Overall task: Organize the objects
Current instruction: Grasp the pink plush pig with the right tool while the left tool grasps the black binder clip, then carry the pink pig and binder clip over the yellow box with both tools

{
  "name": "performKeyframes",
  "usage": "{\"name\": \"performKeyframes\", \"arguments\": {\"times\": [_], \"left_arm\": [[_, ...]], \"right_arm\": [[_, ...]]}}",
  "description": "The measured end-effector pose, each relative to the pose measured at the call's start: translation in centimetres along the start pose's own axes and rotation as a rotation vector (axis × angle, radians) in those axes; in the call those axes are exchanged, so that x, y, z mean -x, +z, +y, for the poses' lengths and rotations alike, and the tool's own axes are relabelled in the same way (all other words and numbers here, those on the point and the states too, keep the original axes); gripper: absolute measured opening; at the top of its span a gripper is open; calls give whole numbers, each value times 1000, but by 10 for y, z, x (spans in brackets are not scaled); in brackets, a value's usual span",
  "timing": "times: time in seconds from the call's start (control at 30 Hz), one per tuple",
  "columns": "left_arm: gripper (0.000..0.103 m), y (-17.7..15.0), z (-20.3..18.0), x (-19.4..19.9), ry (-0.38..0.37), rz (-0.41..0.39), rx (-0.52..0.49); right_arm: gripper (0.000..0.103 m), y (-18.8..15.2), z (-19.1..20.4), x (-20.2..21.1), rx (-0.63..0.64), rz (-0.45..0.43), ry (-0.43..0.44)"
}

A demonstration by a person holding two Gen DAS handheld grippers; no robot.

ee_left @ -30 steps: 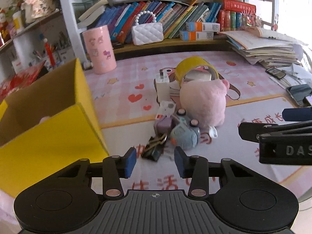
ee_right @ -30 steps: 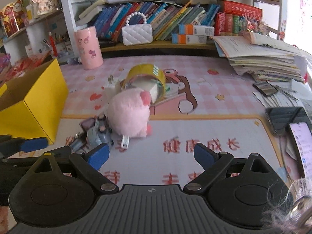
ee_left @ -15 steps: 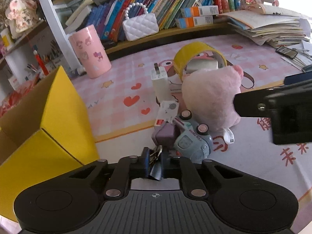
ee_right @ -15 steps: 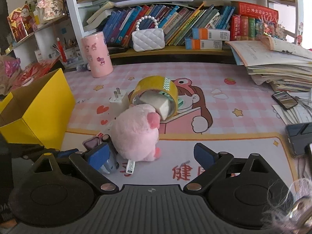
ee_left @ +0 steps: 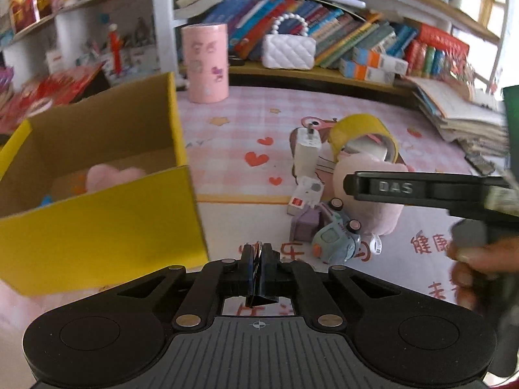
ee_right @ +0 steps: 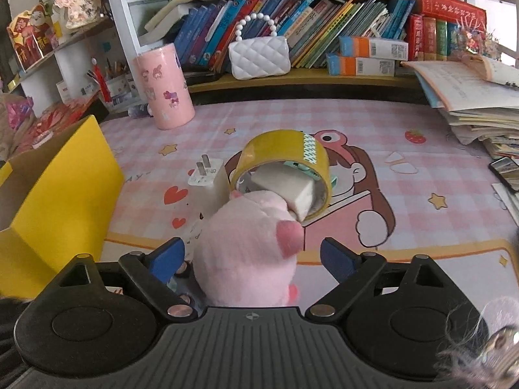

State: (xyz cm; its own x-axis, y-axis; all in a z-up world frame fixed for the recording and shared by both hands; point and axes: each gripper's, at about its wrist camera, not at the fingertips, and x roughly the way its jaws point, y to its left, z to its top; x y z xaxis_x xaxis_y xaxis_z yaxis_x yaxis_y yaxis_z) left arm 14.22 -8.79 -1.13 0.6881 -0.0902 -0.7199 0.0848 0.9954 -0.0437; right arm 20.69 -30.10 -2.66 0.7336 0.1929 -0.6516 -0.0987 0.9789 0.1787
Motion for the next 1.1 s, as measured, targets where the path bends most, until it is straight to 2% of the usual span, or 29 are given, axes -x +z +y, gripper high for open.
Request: {"name": "performKeyframes", "arguments": {"times": [0.1, 0.13, 0.17, 0.27, 0.43, 0.67, 0.87, 1.1], "left_arm": [[2, -4, 7, 8, -12, 0, 38], [2, -5, 10, 10, -15, -1, 48], [2, -6, 11, 12, -19, -1, 60], [2, -7, 17, 17, -36, -5, 88], [2, -10, 25, 24, -64, -22, 100], [2, -18, 35, 33, -103, -31, 107], [2, -32, 46, 53, -120, -53, 88], [2, -52, 77, 83, -95, -73, 110]], "right_arm": [[85, 1, -3, -12, -27, 27, -3], [79, 1, -4, -15, -37, 38, 0], [69, 0, -5, -18, -46, 50, 13], [61, 1, -2, -12, -30, 47, 10], [60, -3, 2, 23, 3, 0, 9], [61, -19, 8, 72, -59, -2, -26], [61, -41, 37, 94, -17, 11, -19], [61, -67, 82, 110, 58, 36, 22]]}}
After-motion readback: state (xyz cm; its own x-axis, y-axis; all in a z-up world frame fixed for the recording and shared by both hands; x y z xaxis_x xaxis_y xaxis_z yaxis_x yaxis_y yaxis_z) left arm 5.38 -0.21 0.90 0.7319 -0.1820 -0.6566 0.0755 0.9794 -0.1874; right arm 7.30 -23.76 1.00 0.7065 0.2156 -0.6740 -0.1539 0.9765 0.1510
